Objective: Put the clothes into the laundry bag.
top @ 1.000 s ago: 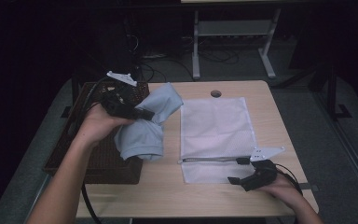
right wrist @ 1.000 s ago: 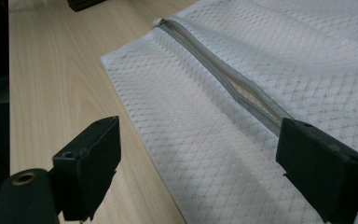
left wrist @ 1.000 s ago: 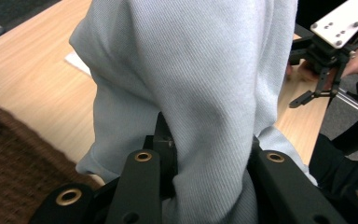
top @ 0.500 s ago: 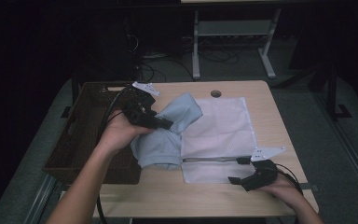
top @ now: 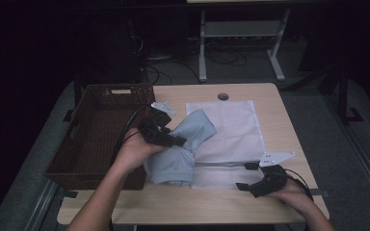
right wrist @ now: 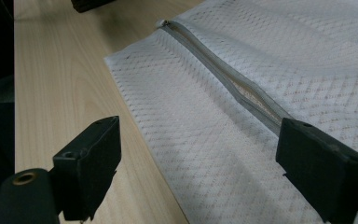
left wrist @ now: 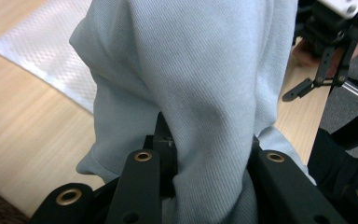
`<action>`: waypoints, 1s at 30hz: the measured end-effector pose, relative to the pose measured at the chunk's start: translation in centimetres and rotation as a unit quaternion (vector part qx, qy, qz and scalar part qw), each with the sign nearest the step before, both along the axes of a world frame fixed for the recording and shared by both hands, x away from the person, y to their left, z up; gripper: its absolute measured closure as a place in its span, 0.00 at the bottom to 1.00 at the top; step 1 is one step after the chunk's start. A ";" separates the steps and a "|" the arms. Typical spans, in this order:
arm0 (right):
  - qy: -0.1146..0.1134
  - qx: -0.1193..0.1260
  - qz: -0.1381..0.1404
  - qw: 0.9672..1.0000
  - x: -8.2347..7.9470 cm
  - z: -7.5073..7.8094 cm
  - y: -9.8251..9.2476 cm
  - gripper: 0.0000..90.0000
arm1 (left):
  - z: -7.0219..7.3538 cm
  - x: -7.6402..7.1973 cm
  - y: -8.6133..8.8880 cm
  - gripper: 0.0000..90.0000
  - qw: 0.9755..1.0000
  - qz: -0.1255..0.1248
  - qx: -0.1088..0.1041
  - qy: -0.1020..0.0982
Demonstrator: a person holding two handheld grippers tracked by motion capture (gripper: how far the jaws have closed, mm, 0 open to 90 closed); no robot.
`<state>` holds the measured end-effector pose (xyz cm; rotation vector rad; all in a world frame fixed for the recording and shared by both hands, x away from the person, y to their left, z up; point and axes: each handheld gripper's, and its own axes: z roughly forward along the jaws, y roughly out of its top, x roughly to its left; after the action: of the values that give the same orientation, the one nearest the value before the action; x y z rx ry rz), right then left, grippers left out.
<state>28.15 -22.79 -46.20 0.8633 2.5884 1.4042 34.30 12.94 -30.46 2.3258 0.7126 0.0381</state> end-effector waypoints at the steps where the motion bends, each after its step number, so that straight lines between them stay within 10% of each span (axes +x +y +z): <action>1: 0.000 0.001 0.000 1.000 0.0 0.0 0.0 0.15 | -0.3 -0.1 0.0 0.79 1.000 0.000 0.000 0.003; 30: 0.006 0.007 0.011 1.000 0.1 0.6 -0.4 0.20 | -9.0 -2.7 -2.1 0.79 0.999 0.021 0.043 0.019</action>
<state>28.26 -23.20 -45.56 0.8488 2.6076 1.4294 31.61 10.81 -39.48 2.3993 0.7941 0.0456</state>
